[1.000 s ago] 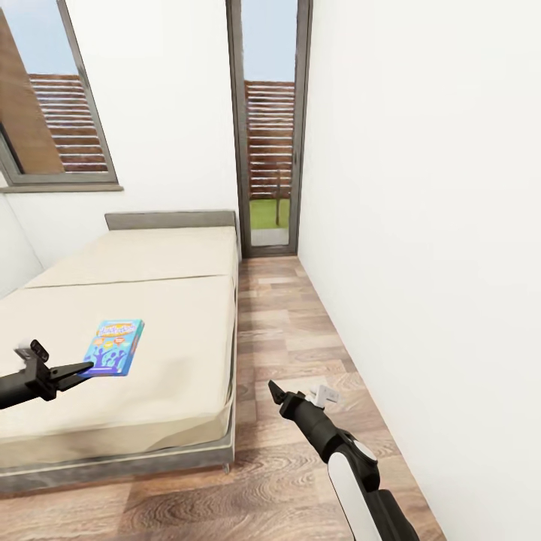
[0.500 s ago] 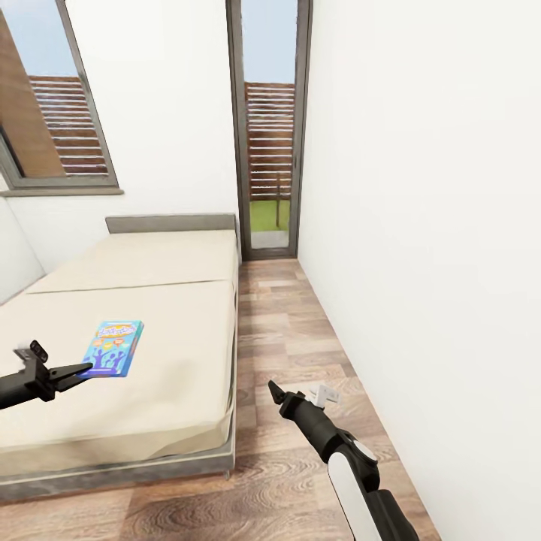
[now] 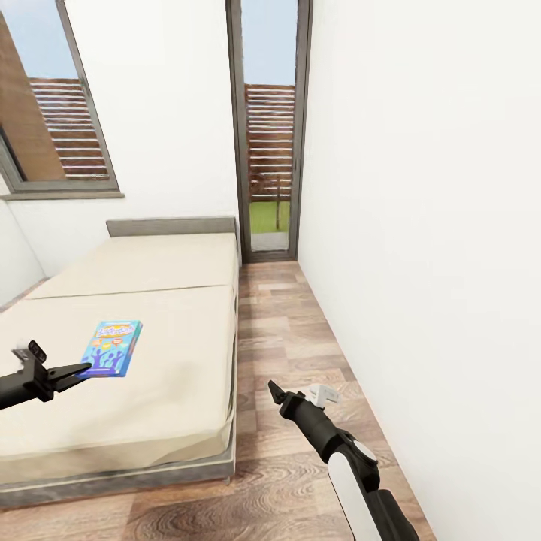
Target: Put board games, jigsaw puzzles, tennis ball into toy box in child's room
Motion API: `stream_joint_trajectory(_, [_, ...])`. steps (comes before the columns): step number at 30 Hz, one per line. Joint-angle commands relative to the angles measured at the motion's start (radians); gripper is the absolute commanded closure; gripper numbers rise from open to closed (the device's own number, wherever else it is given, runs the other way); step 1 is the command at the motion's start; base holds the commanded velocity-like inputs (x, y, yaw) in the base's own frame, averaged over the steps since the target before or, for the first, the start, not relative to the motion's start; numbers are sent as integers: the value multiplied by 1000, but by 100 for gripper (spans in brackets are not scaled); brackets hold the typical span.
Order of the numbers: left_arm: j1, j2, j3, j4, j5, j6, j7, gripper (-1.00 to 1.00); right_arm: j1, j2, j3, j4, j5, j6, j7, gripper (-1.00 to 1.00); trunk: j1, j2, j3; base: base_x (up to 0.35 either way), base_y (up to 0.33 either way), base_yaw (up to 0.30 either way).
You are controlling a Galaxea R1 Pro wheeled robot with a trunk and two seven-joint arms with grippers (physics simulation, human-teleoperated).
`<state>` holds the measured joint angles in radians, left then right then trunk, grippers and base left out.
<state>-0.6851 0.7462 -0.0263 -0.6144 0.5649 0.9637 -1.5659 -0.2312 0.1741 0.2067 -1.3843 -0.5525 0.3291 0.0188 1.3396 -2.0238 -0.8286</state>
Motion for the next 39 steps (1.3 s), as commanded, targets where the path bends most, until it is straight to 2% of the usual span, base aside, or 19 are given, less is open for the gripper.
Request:
stream_joint_trajectory(1, [-1,2,-3,1,2,10,-5,100,0,0,-1,-1,-4,5,1,-100,-4,7,2,0,0,0])
stream_joint_trajectory(6, [-1,4,-3,2,5,11,-5,100,0,0,14,-1,-3,6,-4,-100,-23,42,20,0,0,51])
stream_joint_trajectory(11, [-1,3,-3,2,7,12,-5,100,-1,0,59,-3,-3,6,-7,-100,-42,77,39,0,0,201])
stream_joint_trajectory(15, [-1,1,-3,0,8,12,-5,100,-2,0,68,-3,-3,7,-8,-100,-58,105,55,0,0,235])
stream_joint_trajectory(21, [-1,-2,-3,-1,8,12,-5,100,-2,0,73,-2,-3,7,-8,-100,-81,147,79,0,0,242])
stream_joint_trajectory(27, [-1,-3,-3,-3,9,12,-5,100,-2,0,74,-1,-2,8,-8,-100,-81,147,85,0,0,243])
stream_joint_trajectory(39, [-1,-4,-3,-4,8,12,-5,100,-3,0,75,-1,0,8,-8,-100,-127,231,133,0,0,244])
